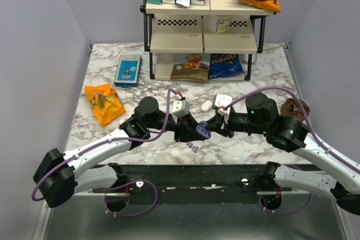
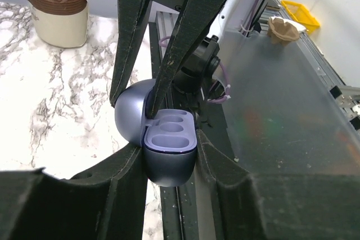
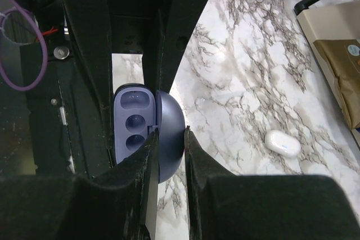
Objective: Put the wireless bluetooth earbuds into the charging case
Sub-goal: Open the charging case, then pick up the earbud from the center of the board.
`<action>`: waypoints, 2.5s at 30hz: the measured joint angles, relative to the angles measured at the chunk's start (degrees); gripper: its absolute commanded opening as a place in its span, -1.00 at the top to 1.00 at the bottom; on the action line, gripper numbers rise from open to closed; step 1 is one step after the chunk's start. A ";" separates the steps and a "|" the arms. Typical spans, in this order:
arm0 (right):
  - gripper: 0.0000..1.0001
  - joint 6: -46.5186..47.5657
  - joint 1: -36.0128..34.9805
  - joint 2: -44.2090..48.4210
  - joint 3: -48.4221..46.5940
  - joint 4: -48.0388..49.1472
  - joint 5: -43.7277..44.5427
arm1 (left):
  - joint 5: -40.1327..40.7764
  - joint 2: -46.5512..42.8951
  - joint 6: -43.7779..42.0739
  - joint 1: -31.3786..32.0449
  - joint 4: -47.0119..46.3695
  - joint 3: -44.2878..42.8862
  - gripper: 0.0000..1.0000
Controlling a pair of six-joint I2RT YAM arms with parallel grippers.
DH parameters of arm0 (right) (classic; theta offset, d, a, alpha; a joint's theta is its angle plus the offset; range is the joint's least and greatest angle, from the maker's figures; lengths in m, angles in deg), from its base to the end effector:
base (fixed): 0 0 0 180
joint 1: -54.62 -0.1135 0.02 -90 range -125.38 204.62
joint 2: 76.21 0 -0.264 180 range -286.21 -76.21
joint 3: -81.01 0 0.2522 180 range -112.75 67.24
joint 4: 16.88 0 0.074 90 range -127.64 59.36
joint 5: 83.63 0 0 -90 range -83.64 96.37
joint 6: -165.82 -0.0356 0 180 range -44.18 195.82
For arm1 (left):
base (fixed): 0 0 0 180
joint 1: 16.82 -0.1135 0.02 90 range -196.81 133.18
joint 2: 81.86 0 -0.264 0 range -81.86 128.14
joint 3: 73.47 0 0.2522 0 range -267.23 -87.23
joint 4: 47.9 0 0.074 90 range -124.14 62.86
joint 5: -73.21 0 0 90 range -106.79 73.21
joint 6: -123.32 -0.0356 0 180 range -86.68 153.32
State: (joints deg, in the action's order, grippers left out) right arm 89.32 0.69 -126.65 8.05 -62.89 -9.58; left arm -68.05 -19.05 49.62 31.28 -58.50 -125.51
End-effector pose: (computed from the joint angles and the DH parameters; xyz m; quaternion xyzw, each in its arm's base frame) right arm 0.1005 0.1546 0.3705 -0.5230 0.6466 0.2965 0.4695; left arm 0.1419 -0.1997 0.3009 0.4686 0.5304 -0.5984 0.3754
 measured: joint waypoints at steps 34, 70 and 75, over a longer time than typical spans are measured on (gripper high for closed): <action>0.11 -37.00 0.66 -2.62 31.74 19.04 15.06 | 36.59 -25.44 1.14 0.92 -0.31 19.50 1.00; -0.08 -35.82 0.68 -28.81 25.42 30.12 9.35 | 46.53 -31.15 1.33 8.66 3.13 21.57 1.00; -0.03 -35.45 0.68 -29.57 25.38 30.21 8.57 | 46.58 -31.15 1.33 8.68 3.30 21.73 1.00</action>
State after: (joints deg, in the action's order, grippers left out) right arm 53.87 1.37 -156.22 33.42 -32.68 -1.01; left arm -21.48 -50.20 50.95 39.96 -55.20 -103.79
